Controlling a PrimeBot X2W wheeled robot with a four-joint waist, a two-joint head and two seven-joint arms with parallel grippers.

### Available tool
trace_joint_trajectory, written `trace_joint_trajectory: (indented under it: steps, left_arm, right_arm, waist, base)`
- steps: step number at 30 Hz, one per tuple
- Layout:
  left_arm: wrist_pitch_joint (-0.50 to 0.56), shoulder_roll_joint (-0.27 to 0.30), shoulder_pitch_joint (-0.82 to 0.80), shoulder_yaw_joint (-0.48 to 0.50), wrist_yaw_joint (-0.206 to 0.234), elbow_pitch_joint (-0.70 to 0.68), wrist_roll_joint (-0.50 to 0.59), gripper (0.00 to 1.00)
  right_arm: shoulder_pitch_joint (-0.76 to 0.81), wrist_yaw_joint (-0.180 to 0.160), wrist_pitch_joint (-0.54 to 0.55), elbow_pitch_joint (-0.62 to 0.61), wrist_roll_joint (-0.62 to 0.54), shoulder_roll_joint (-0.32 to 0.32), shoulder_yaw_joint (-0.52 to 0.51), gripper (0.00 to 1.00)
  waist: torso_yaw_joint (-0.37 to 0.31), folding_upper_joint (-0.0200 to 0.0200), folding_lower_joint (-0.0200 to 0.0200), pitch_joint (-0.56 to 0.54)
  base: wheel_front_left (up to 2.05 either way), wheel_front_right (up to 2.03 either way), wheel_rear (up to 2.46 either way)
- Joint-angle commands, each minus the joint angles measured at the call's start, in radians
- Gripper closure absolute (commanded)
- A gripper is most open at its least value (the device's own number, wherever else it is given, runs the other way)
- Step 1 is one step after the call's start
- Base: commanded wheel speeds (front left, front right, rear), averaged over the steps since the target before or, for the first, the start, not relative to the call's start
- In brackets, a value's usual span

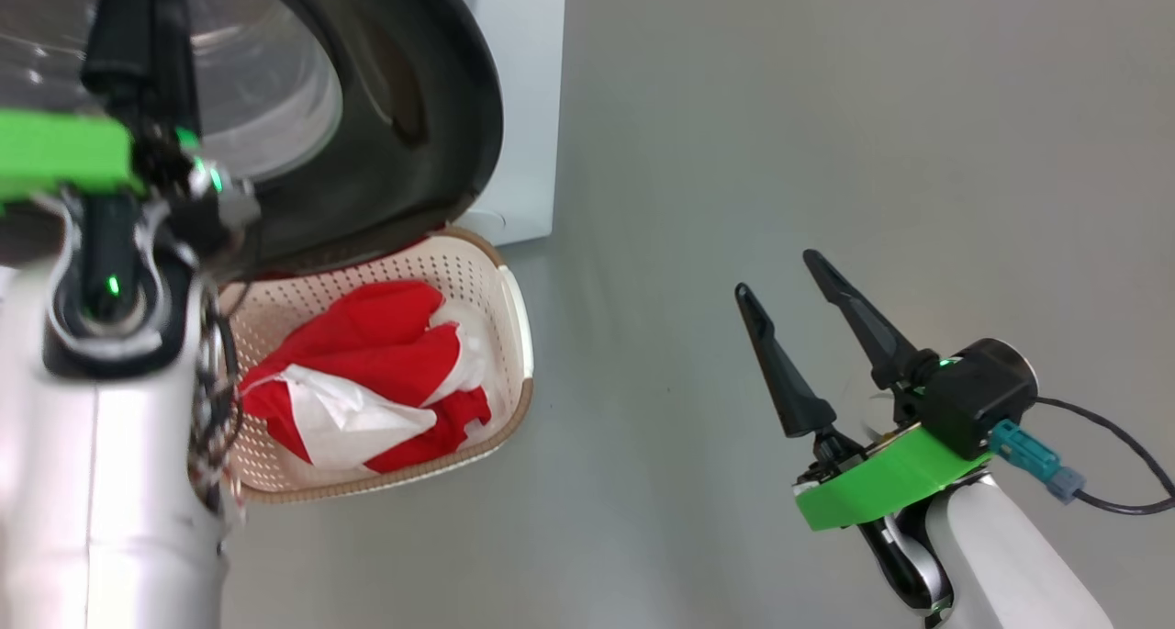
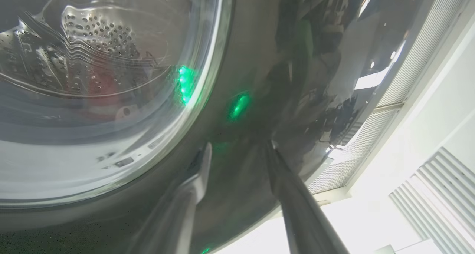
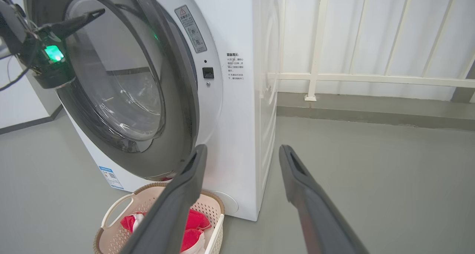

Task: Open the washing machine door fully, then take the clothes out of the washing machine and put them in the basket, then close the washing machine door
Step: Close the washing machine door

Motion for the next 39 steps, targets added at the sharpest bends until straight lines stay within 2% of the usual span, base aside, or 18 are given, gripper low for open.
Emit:
trace_joint_trajectory:
  steps: [1, 5, 10, 14, 19, 24, 30, 34, 39]
  left_arm:
    - [0.001, 0.043, 0.026, 0.015, -0.012, -0.028, 0.014, 0.00]
    - [-0.028, 0.105, 0.139, 0.008, -0.067, -0.049, 0.093, 0.00]
    - [-0.127, 0.186, 0.306, -0.027, -0.109, -0.082, 0.273, 0.00]
    - [-0.214, 0.235, 0.426, -0.063, -0.113, -0.114, 0.424, 0.00]
    - [-0.258, 0.266, 0.526, -0.109, -0.070, -0.144, 0.575, 0.00]
    - [-0.288, 0.253, 0.606, -0.124, -0.038, -0.189, 0.704, 0.00]
    - [-0.295, 0.222, 0.703, -0.095, 0.010, -0.284, 0.944, 0.00]
    - [-0.295, 0.188, 0.788, -0.077, 0.017, -0.337, 1.093, 0.00]
    - [-0.295, 0.164, 0.843, -0.056, 0.015, -0.343, 1.153, 0.00]
  right_arm:
    - [0.003, 0.006, -0.006, -0.022, 0.006, 0.004, 0.011, 0.00]
    - [0.011, 0.006, -0.006, -0.019, 0.024, 0.008, -0.006, 0.00]
    - [0.029, 0.006, -0.006, -0.014, 0.018, 0.004, -0.023, 0.00]
    - [0.040, 0.006, -0.006, -0.010, 0.010, -0.003, -0.020, 0.00]
    - [0.067, 0.006, -0.006, -0.010, -0.005, -0.017, -0.031, 0.00]
    - [0.100, 0.006, -0.006, -0.025, -0.015, -0.021, -0.053, 0.00]
    - [0.158, 0.006, -0.006, -0.054, -0.023, -0.014, -0.088, 0.00]
    - [0.201, 0.006, -0.006, -0.074, -0.031, -0.008, -0.102, 0.00]
    - [0.230, 0.006, -0.006, -0.081, -0.034, -0.008, -0.111, 0.00]
  waist:
    - [0.008, 0.0000, 0.0000, -0.021]
    - [0.006, 0.0000, 0.0000, -0.066]
    - [0.000, 0.0000, 0.0000, -0.128]
    - [-0.008, 0.0000, 0.0000, -0.175]
    - [-0.002, 0.0000, 0.0000, -0.226]
    - [0.001, 0.0000, 0.0000, -0.266]
    - [0.006, 0.0000, 0.0000, -0.313]
    - [0.012, 0.0000, 0.0000, -0.331]
    - [0.017, 0.0000, 0.0000, -0.347]
  base:
    - [0.00, 0.00, 0.00]
    - [0.00, 0.00, 0.00]
    - [0.00, 0.00, 0.00]
    - [0.00, 0.00, 0.00]
    - [0.00, 0.00, 0.00]
    - [0.00, 0.00, 0.00]
    - [0.00, 0.00, 0.00]
    - [0.00, 0.00, 0.00]
    - [0.00, 0.00, 0.00]
